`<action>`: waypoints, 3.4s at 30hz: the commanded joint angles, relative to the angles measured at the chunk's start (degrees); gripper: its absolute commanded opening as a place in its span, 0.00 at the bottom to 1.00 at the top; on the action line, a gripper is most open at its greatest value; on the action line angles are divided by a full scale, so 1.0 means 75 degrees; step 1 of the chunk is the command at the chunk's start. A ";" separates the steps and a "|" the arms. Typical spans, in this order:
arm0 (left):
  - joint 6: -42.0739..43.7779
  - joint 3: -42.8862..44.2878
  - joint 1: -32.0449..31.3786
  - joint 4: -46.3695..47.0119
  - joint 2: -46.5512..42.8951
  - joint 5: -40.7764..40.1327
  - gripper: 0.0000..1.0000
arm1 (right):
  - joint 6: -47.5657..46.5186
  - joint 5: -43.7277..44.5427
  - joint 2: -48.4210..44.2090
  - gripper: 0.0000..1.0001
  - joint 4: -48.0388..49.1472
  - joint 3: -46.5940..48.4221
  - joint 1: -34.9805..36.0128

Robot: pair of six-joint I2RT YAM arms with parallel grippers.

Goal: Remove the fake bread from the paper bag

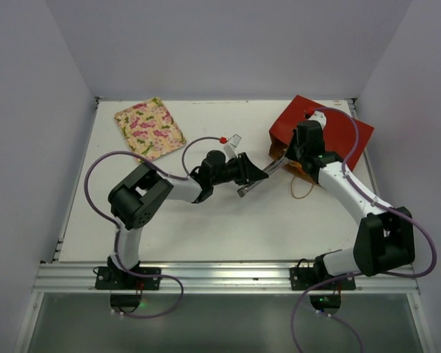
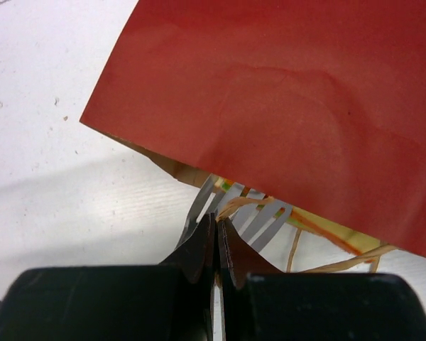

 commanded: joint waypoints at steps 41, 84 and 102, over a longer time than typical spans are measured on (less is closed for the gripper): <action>0.1970 -0.4373 -0.0065 -0.3055 -0.6410 -0.2390 0.32 | 0.0281 -0.0167 -0.0794 0.00 0.1670 -0.1375 -0.0146; 0.4385 -0.0904 0.5198 -0.6467 -0.5745 -0.1757 0.28 | 0.0539 -0.1187 -0.0748 0.00 0.4050 -0.3204 -0.0134; 0.4561 -0.0916 0.5198 -0.6303 -0.5405 -0.2859 0.34 | 0.0445 -0.0870 -0.0994 0.00 0.3921 -0.3239 -0.0134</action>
